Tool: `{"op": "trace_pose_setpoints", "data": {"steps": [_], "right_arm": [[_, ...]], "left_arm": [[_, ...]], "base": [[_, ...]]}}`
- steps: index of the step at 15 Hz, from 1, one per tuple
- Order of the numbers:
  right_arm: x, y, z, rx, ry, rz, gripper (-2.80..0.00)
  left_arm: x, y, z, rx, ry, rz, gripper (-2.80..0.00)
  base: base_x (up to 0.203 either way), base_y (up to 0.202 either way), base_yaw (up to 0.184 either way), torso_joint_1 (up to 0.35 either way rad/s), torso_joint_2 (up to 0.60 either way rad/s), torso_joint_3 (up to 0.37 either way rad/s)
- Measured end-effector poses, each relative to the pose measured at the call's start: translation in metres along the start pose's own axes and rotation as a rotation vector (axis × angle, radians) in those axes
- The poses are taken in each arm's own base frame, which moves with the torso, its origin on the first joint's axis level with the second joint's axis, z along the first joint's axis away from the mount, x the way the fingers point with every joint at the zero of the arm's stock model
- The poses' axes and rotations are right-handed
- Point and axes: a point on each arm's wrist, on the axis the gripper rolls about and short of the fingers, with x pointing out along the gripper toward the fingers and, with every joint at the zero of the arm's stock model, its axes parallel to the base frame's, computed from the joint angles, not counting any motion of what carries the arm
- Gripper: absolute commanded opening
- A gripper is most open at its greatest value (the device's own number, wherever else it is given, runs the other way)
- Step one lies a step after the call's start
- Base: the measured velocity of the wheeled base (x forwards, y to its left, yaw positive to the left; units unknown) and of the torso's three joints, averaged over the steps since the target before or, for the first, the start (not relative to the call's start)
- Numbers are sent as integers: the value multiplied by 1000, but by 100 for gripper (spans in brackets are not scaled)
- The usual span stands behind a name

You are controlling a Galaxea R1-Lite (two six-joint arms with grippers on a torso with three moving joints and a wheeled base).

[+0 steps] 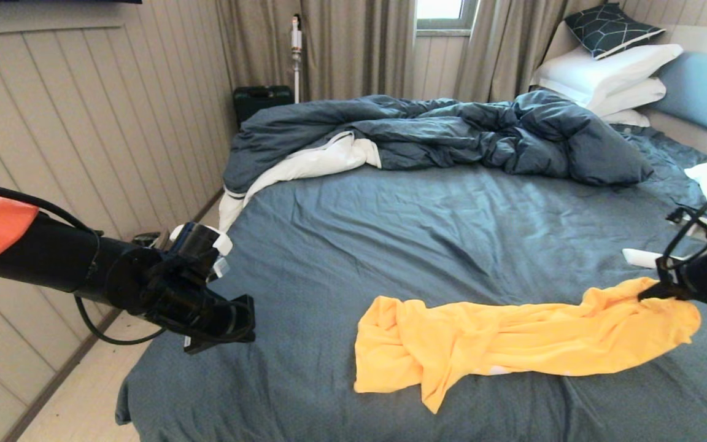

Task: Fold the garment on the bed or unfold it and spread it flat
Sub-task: Fold the yellow T-shirt

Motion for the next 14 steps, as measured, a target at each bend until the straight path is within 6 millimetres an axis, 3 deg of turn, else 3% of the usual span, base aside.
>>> {"op": "trace_pose_setpoints", "data": {"steps": [4, 9, 14], "right_arm": [[-9, 90, 3, -132, 1, 111, -280], [5, 222, -15, -348, 63, 215, -280], [38, 299, -36, -459, 132, 244, -280]], "left_arm": [[-2, 0, -1, 1, -1, -1, -280], [-6, 0, -1, 3, -9, -8, -280], [-6, 0, -3, 8, -3, -11, -280]], "base": [[0, 0, 0, 0, 0, 0], [0, 0, 0, 0, 0, 0], [0, 0, 0, 0, 0, 0]]}}
